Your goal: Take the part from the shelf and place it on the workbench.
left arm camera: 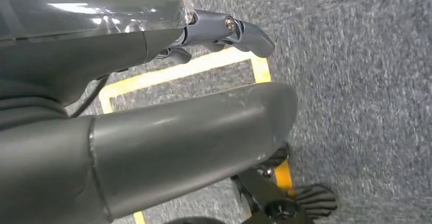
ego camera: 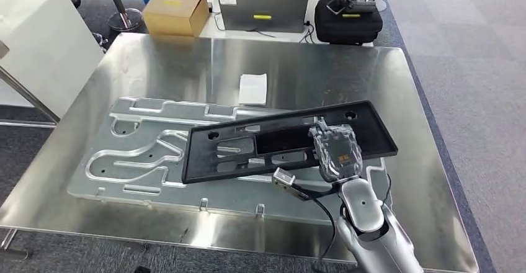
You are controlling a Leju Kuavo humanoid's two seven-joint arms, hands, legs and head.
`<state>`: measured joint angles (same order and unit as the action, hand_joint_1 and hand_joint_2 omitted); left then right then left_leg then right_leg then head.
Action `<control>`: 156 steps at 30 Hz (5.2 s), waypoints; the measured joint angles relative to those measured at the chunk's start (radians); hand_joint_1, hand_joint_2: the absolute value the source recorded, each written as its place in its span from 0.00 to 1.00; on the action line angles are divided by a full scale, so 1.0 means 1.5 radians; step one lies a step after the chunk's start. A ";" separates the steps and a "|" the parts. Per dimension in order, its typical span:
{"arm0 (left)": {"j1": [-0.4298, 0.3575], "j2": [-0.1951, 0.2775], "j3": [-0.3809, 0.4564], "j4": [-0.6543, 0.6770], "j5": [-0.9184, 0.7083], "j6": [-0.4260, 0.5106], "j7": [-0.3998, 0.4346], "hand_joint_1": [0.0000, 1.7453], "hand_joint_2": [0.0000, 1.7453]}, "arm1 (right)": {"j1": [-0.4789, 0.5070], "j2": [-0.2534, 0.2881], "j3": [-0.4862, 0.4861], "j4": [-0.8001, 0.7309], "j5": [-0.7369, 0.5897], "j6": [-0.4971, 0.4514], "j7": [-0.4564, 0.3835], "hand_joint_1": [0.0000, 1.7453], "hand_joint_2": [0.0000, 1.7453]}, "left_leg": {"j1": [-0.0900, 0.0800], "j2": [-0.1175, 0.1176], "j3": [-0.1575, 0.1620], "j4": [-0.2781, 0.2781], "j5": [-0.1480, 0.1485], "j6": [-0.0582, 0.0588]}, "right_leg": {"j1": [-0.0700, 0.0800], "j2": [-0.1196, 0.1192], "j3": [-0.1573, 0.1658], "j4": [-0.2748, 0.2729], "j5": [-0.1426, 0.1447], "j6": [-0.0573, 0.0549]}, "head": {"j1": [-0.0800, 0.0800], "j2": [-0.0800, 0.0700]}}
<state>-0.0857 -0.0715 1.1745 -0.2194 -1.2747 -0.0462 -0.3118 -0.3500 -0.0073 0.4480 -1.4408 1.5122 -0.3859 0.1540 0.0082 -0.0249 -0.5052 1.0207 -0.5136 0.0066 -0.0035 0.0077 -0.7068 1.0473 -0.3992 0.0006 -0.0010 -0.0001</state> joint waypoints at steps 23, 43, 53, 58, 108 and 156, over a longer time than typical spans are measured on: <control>-0.005 0.003 0.002 0.000 -0.006 0.017 0.004 0.00 0.00 | 0.029 -0.008 -0.033 0.004 -0.013 -0.002 -0.004 1.00 1.00 | 0.001 0.017 -0.022 -0.005 0.022 0.018 | -0.001 -0.001 -0.042 0.120 -0.066 0.011 | -0.001 0.000; -0.005 0.017 0.002 0.000 -0.007 0.016 0.023 0.00 0.25 | -0.005 -0.012 -0.134 0.113 -0.108 -0.003 -0.011 0.75 0.75 | 0.003 0.016 -0.084 0.110 -0.007 -0.019 | -0.005 -0.004 0.065 -0.015 -0.030 -0.018 | -0.006 0.000; -0.005 0.024 0.003 0.000 -0.006 0.017 0.024 0.00 0.00 | -0.018 -0.017 -0.165 0.152 -0.123 -0.003 -0.020 0.00 0.00 | 0.004 0.016 -0.041 -0.003 0.036 0.013 | -0.005 -0.003 0.014 0.088 -0.090 0.011 | -0.002 0.000; -0.004 0.024 0.003 0.000 -0.005 0.015 0.025 0.00 0.00 | -0.010 -0.021 -0.172 0.162 -0.124 -0.005 -0.020 0.00 0.00 | 0.003 0.015 -0.041 -0.002 0.036 0.013 | -0.007 -0.003 0.003 0.122 -0.079 0.013 | -0.002 0.000; -0.006 0.020 0.026 0.000 0.018 -0.021 0.026 0.00 0.00 | 0.039 -0.021 -0.182 0.118 -0.099 -0.055 -0.048 0.00 0.00 | -0.001 0.011 -0.016 0.015 0.004 -0.010 | 0.000 -0.011 0.061 -0.003 -0.035 -0.011 | -0.010 0.000; 0.005 -0.045 0.151 0.000 0.138 0.031 0.005 0.00 0.00 | 0.460 0.209 -0.621 0.052 -0.871 0.343 -0.564 0.00 0.00 | -0.012 0.030 -0.091 -0.016 0.107 0.009 | 0.011 -0.006 0.225 -0.070 -0.114 -0.012 | -0.001 0.000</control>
<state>-0.0785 -0.1384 1.4009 -0.2201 -1.0681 0.0010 -0.3039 0.3398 0.3059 -0.4837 -1.3632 0.2060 0.1286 -0.6923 -0.0093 0.0201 -0.6417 0.9968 -0.3528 0.0203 0.0130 -0.0010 -0.3700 0.9418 -0.5699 -0.0177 -0.0029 0.0000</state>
